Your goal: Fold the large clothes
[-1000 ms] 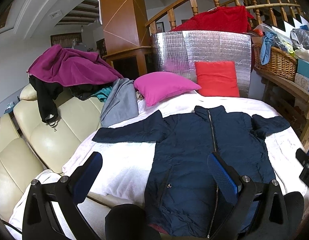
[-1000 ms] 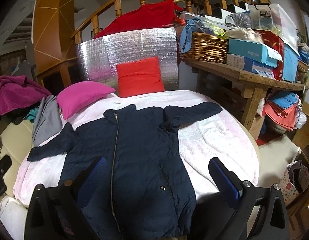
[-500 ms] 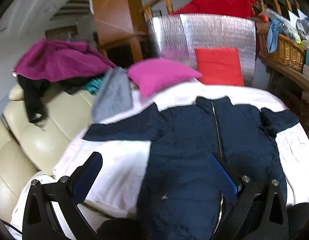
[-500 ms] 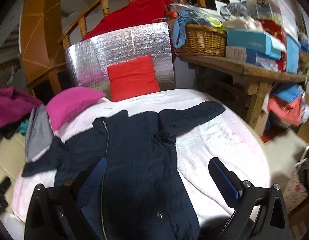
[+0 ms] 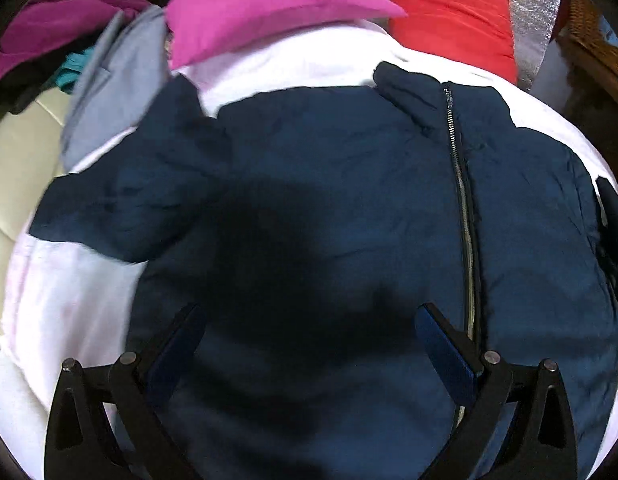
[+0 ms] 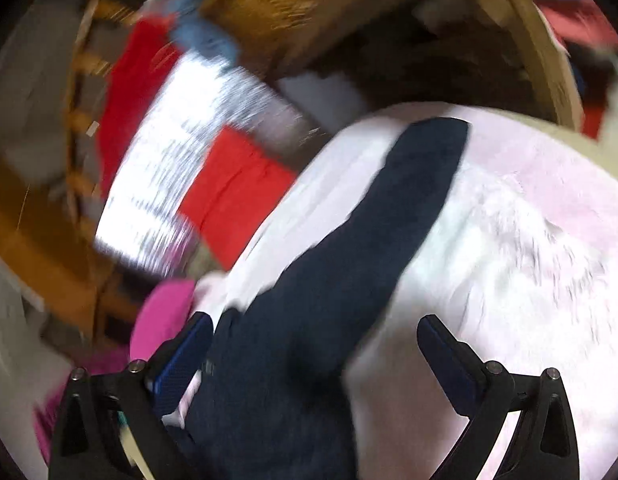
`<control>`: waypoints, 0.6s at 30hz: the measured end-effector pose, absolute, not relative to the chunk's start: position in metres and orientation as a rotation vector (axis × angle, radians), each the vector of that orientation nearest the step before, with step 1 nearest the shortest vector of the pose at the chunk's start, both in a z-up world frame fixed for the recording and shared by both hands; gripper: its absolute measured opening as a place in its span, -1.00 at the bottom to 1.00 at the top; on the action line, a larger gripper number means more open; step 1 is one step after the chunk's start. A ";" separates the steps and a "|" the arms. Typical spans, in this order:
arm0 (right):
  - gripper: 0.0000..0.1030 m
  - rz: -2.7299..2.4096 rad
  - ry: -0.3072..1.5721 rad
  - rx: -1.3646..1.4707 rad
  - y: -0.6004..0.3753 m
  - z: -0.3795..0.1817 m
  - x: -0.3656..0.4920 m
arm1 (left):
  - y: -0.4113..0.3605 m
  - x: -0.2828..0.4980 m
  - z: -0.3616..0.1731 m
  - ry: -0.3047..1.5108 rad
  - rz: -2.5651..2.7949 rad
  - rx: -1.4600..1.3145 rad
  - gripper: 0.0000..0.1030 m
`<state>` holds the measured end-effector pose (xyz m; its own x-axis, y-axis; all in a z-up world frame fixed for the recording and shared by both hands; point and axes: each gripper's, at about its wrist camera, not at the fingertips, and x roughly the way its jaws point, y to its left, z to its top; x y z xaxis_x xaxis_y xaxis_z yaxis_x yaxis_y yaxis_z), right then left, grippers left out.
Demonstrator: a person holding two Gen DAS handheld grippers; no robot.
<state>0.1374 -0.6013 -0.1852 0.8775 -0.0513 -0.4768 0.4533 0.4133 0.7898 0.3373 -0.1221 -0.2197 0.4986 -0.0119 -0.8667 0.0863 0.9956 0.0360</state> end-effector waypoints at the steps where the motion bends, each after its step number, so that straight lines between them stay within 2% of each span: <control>1: 1.00 -0.326 0.406 1.136 -0.615 -0.191 0.145 | -0.125 0.341 -0.224 1.048 -0.071 0.076 1.00; 5: 0.92 -0.394 0.421 1.175 -0.658 -0.212 0.170 | -0.134 0.349 -0.249 1.128 -0.095 0.095 1.00; 9: 0.80 -0.538 0.441 1.139 -0.697 -0.220 0.187 | -0.138 0.345 -0.249 1.100 -0.111 0.125 1.00; 17: 0.78 -0.588 0.438 1.156 -0.764 -0.244 0.216 | -0.137 0.333 -0.258 1.052 -0.095 0.125 1.00; 18: 0.69 -0.575 0.461 1.176 -0.768 -0.254 0.224 | -0.137 0.332 -0.258 1.051 -0.094 0.125 1.00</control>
